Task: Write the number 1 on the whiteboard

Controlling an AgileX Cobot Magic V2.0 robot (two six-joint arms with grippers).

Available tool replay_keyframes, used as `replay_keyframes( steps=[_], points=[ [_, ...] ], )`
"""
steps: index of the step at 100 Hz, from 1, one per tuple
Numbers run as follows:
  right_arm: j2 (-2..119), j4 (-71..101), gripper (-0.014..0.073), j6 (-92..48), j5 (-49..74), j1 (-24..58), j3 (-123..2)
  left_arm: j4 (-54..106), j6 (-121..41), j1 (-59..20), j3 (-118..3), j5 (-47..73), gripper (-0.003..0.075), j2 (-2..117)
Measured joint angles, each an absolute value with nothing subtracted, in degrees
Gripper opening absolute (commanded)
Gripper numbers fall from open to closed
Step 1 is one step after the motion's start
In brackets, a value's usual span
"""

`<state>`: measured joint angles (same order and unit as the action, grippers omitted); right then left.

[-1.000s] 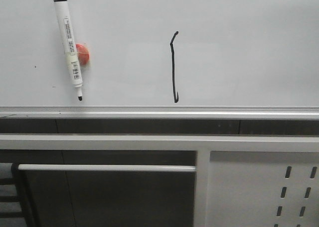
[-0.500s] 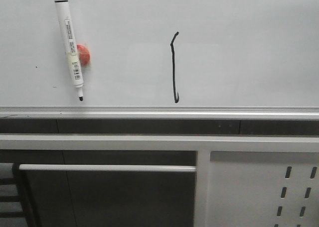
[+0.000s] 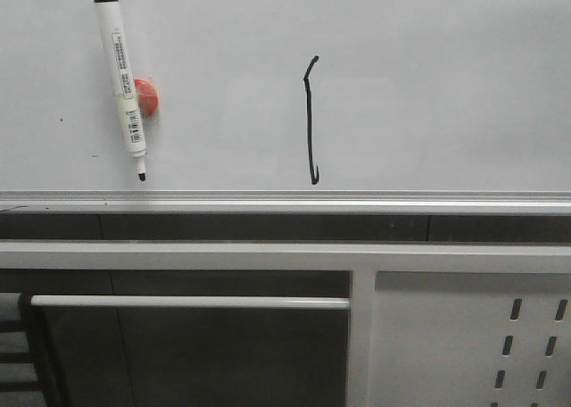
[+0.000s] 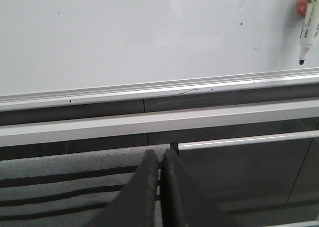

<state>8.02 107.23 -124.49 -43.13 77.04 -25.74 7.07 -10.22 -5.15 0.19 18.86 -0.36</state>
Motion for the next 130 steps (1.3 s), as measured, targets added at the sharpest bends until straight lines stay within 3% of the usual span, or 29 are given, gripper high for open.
replay_keyframes(
  steps=[63, 105, 130],
  points=[
    [8.0, 107.2, -0.0071, -124.5, -47.0, 76.2, -25.5, 7.2, -10.2, -5.1, 0.2, 18.7, -0.0018, -0.4],
    [12.3, 107.2, -0.0071, -124.5, -25.3, 54.1, -25.5, 7.2, -10.2, -5.1, 0.3, 18.7, -0.0018, -0.4],
    [13.9, 107.2, -0.0071, -124.5, -23.6, 49.5, -25.5, 7.2, -10.2, -5.1, 0.3, 18.7, -0.0018, -0.4]
  ],
)
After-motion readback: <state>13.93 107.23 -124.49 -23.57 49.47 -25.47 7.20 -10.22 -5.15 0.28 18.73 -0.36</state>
